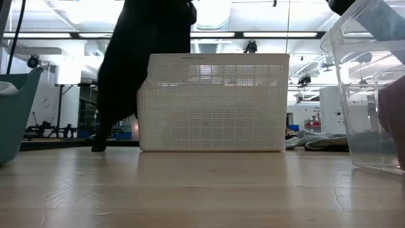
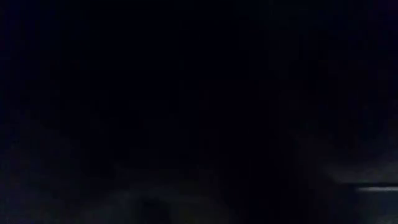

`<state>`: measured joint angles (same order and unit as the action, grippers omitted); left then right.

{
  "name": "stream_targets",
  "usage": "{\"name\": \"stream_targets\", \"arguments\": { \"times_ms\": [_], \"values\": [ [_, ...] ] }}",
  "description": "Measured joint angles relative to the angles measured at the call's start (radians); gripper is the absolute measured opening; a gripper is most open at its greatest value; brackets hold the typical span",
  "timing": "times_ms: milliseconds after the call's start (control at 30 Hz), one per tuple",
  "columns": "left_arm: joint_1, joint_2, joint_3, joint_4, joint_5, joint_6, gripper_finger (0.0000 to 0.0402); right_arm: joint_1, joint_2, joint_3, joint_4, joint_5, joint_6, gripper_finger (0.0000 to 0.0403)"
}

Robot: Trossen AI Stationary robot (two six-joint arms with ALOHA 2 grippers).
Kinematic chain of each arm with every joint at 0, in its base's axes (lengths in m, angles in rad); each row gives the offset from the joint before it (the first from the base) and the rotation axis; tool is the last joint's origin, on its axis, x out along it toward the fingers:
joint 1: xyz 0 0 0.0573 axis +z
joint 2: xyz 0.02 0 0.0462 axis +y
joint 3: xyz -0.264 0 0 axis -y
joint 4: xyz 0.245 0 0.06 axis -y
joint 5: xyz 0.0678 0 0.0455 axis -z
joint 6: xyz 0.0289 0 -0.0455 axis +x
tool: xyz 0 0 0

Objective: Pick & Place Cloths
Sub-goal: Put the black shirt into the white bin

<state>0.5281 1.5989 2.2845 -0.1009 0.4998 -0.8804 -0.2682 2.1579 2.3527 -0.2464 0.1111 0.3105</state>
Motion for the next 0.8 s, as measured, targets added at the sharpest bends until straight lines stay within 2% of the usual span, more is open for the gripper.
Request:
{"name": "stream_targets", "arguments": {
  "times_ms": [67, 133, 233, 367, 467, 533, 700, 800],
  "values": [
    [-0.003, -0.005, 0.000, 0.000, 0.011, 0.000, 0.0008, -0.003, -0.023, -0.013, 0.011, -0.009, -0.042, 0.0042],
    [-0.003, -0.012, 0.000, 0.002, 0.026, 0.000, 0.0012, -0.004, -0.053, -0.024, -0.006, -0.007, -0.067, 0.0026],
    [-0.003, -0.024, 0.000, 0.005, 0.049, 0.010, 0.0015, -0.011, -0.121, -0.026, -0.067, 0.017, -0.117, 0.0016],
    [-0.003, -0.042, 0.000, 0.003, 0.094, 0.046, 0.0017, -0.015, -0.226, -0.023, -0.136, 0.137, -0.233, 0.0015],
    [-0.003, -0.059, 0.000, -0.025, 0.151, 0.072, 0.0017, -0.026, -0.299, -0.023, -0.188, 0.155, -0.266, 0.0014],
    [-0.003, -0.071, 0.000, -0.079, 0.167, 0.084, 0.0018, -0.036, -0.342, -0.023, -0.236, 0.167, -0.262, 0.0014],
    [-0.003, -0.105, 0.001, -0.258, 0.160, 0.206, 0.0018, -0.042, -0.415, -0.025, -0.363, 0.303, -0.292, 0.0014],
    [-0.002, -0.126, 0.000, -0.376, 0.153, 0.288, 0.0018, -0.049, -0.434, -0.025, -0.421, 0.315, -0.284, 0.0014]
  ]
}}
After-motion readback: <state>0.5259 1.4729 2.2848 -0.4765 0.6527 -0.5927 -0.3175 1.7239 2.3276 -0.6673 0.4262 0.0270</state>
